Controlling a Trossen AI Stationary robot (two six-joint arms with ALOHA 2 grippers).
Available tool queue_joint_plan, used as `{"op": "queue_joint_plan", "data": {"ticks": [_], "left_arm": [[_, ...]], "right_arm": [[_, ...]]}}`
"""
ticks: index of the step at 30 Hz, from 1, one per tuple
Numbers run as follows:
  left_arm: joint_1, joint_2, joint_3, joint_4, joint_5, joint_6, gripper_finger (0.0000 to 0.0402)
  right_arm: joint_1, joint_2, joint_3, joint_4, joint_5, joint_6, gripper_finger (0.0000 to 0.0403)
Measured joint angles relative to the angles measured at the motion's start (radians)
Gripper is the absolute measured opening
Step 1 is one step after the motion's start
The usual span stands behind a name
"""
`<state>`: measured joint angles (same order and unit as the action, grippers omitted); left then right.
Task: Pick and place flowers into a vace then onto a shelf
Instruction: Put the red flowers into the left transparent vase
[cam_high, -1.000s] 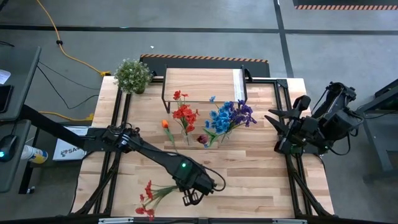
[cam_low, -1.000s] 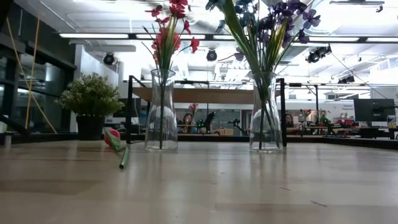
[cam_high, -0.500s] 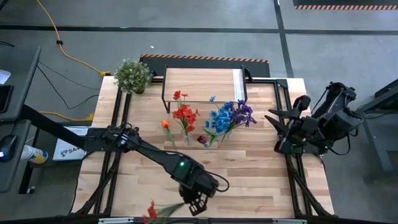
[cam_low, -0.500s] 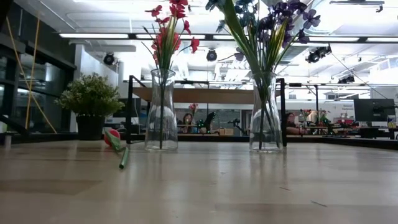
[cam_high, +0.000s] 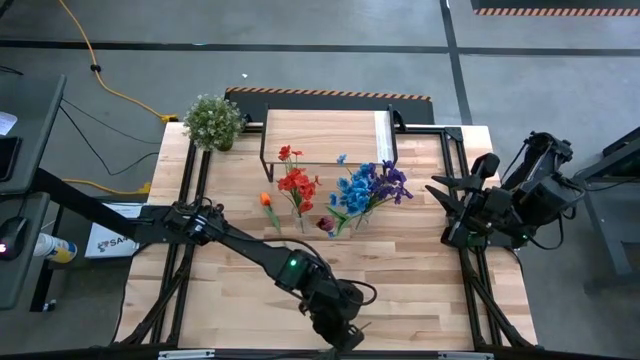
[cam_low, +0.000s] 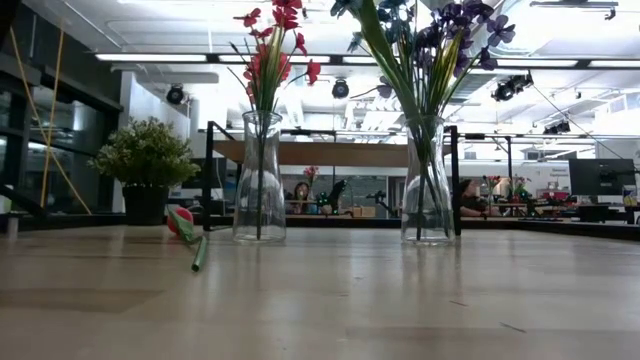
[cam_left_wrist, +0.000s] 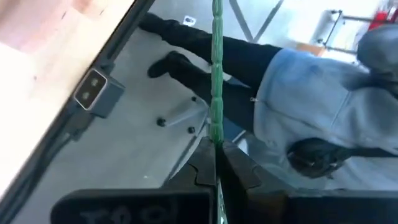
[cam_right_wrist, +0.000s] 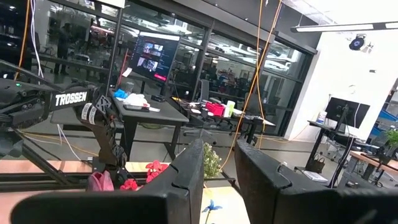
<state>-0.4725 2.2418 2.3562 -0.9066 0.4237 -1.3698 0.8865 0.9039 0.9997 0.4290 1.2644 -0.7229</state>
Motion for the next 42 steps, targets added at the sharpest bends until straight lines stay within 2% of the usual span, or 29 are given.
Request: {"op": "queue_joint_plan", "data": {"ticks": [8,13,30,39,42], "left_arm": [[-0.041,0.000,0.000,-0.001,-0.030,-0.151,0.0035],[-0.089,0.000,0.000,0.026,-0.127,-0.267,0.0035],[-0.264,0.000,0.000,0.090,-0.496,-0.781,0.0035],[-0.303,0.000,0.000,0.097,-0.620,-0.939,0.0035],[-0.312,0.000,-0.001,0.098,-0.654,-0.972,0.0035]], "right_arm": [[0.063,0.000,0.000,0.000,0.024,-0.036,0.0083],[0.113,0.000,0.000,0.000,0.099,-0.077,0.0083],[0.150,0.000,0.000,-0.017,0.105,-0.097,0.0083],[0.150,0.000,0.000,-0.136,0.107,-0.089,0.0083],[0.159,0.000,0.000,-0.167,0.137,-0.089,0.0083]]}}
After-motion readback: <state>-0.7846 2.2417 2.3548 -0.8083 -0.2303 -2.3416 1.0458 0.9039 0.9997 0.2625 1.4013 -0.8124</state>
